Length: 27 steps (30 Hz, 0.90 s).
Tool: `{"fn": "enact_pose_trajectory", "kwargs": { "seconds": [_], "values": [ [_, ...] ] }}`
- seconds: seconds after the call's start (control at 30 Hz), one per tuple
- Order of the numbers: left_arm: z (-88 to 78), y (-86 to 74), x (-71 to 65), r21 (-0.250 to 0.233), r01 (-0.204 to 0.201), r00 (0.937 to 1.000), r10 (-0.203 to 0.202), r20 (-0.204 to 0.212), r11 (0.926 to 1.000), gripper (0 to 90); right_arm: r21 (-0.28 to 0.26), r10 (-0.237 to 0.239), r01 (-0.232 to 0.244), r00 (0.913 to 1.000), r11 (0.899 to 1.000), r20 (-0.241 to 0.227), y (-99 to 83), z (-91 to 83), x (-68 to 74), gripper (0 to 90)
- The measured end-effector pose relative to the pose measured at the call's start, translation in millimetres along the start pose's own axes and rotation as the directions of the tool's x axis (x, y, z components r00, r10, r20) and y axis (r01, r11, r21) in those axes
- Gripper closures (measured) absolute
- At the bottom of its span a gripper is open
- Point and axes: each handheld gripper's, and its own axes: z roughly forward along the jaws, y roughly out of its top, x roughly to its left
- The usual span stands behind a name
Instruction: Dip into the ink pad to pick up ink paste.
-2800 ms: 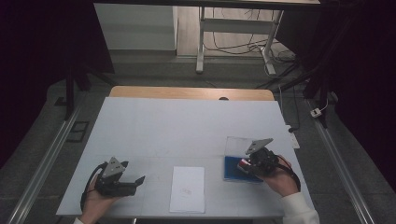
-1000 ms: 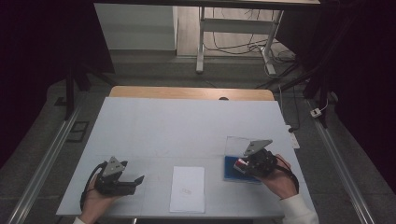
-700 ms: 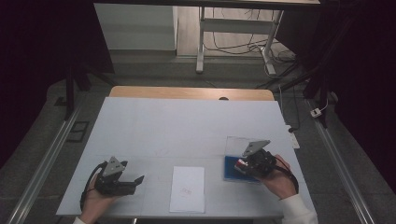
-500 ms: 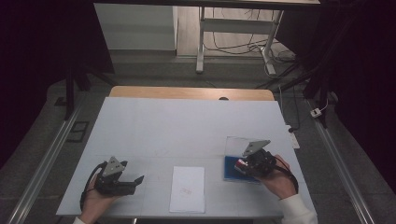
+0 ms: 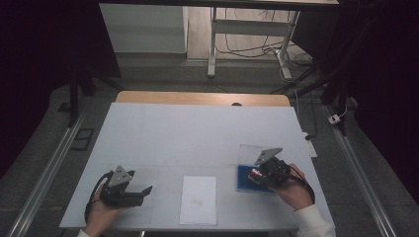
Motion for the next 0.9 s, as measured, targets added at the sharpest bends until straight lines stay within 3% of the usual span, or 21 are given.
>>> {"fn": "enact_pose_trajectory", "kwargs": {
  "seconds": [0.57, 0.9],
  "values": [
    [0.6, 0.8, -1.3, 0.01, 0.002, 1.0, -0.002, 0.007, 1.0, 15.1, 0.0, 0.021, -0.021, 0.9997, 1.0, -0.015, -2.2, 3.7, -2.2, 70.4],
    [0.8, 1.8, -2.1, 0.014, -0.001, 0.9999, 0.001, 0.012, 0.9999, 15.1, 0.003, 0.01, -0.01, 1.0, 1.0, 0.0, -1.9, 4.1, 0.2, 70.4]
  ]
}}
